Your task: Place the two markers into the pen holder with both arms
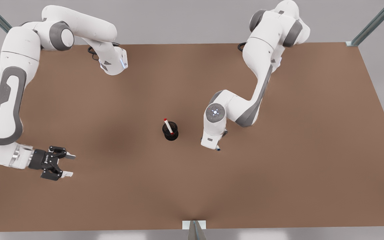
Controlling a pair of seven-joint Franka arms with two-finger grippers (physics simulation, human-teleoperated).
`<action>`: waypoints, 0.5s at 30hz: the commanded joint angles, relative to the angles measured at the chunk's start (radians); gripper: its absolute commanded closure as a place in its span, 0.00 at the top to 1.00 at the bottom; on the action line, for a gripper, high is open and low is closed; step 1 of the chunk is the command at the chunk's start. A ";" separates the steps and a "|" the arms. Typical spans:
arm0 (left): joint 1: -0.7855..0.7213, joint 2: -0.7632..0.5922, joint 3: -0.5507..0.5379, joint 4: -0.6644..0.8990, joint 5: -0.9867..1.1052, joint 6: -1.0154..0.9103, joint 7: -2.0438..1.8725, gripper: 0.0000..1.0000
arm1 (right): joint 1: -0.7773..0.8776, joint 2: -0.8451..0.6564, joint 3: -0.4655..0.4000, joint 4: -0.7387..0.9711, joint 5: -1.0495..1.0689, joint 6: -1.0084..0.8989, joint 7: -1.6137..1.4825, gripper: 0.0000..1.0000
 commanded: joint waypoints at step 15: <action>-0.656 0.331 0.718 0.169 -0.046 0.287 -0.817 0.26 | 0.337 -0.539 -0.052 -0.317 -0.732 -0.229 2.356 1.00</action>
